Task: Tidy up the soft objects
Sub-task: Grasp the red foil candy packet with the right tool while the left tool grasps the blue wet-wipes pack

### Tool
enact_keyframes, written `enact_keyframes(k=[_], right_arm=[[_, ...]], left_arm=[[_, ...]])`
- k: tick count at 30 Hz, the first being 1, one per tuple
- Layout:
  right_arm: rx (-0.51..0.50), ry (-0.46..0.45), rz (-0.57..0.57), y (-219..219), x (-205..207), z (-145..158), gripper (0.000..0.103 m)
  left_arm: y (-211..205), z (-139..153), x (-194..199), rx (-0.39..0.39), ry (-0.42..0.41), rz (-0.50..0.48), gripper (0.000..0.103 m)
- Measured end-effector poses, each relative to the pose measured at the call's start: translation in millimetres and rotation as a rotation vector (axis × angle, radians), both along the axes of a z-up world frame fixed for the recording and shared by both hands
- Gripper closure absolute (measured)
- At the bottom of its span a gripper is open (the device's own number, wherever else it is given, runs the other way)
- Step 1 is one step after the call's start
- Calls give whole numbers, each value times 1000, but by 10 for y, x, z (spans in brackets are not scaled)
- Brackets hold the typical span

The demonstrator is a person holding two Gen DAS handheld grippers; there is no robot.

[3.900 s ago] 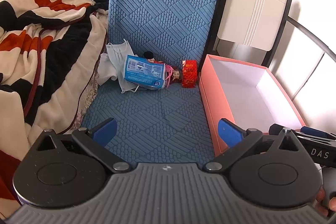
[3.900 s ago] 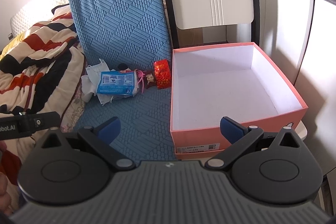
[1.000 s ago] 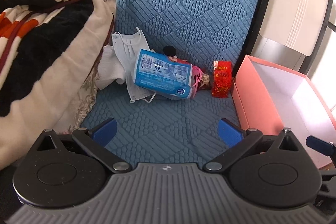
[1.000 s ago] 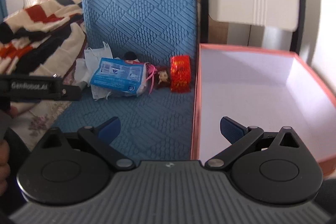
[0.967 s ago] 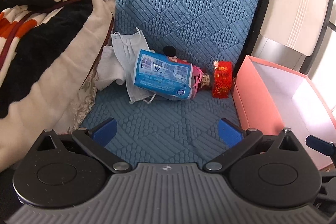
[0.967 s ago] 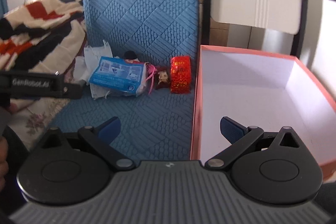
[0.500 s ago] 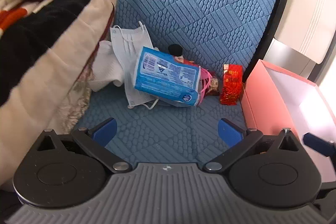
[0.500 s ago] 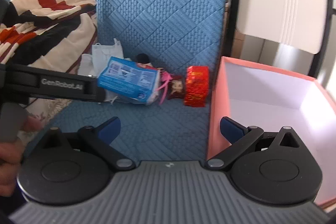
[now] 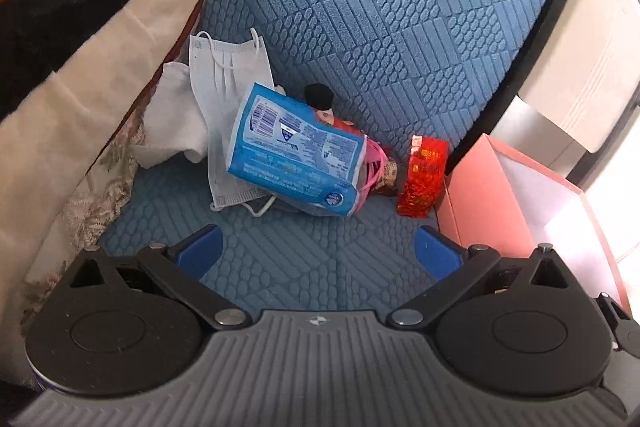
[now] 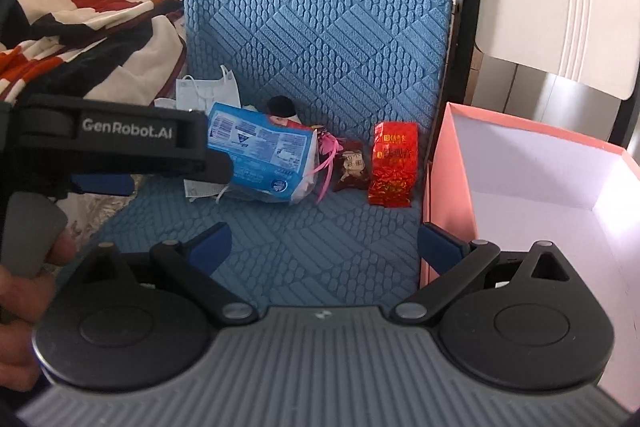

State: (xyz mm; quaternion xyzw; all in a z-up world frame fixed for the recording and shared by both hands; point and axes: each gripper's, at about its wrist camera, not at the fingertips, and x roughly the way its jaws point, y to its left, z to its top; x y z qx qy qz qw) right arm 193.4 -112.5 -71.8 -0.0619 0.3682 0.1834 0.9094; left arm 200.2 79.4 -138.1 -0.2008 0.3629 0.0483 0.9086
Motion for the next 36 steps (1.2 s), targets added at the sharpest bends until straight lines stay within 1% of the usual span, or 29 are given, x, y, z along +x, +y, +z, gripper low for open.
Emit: enact_keyframes(k=[2, 4, 7, 11, 13, 15, 17, 18, 21, 22, 28, 30, 33, 36], right_arm=[[-8, -2, 5, 39, 44, -27, 10], [-10, -13, 7, 62, 89, -48, 29], [11, -9, 12, 69, 179, -73, 34], [-30, -39, 21, 125, 259, -120, 43], [-45, -48, 26, 148, 302, -151, 52], [-50, -42, 25, 161, 346, -186, 57], [-56, -36, 28, 180, 386, -224, 58], [-59, -35, 28, 190, 404, -241, 60], [-70, -28, 18, 206, 482, -294, 63], [-75, -28, 13, 206, 505, -307, 63], [-77, -19, -18, 206, 707, -382, 63], [-78, -23, -31, 206, 790, -408, 63], [-83, -45, -50, 203, 922, -453, 63], [-115, -57, -72, 234, 1047, -507, 62]], left_arm=[[11, -14, 35, 2, 1, 3, 1], [27, -37, 86, -4, 8, 10, 1], [72, -86, 140, -46, 23, 15, 5], [130, -151, 175, -78, 35, 36, 11], [162, -179, 205, -104, 36, 32, 15], [171, -203, 243, -113, 40, 30, 20], [194, -243, 303, -125, 51, 36, 23], [211, -267, 339, -135, 55, 40, 28], [268, -344, 440, -177, 70, 46, 35], [288, -374, 476, -193, 75, 50, 38], [355, -472, 614, -260, 100, 82, 44], [382, -484, 632, -274, 90, 93, 51], [426, -507, 658, -283, 90, 117, 53], [490, -549, 683, -298, 103, 136, 53]])
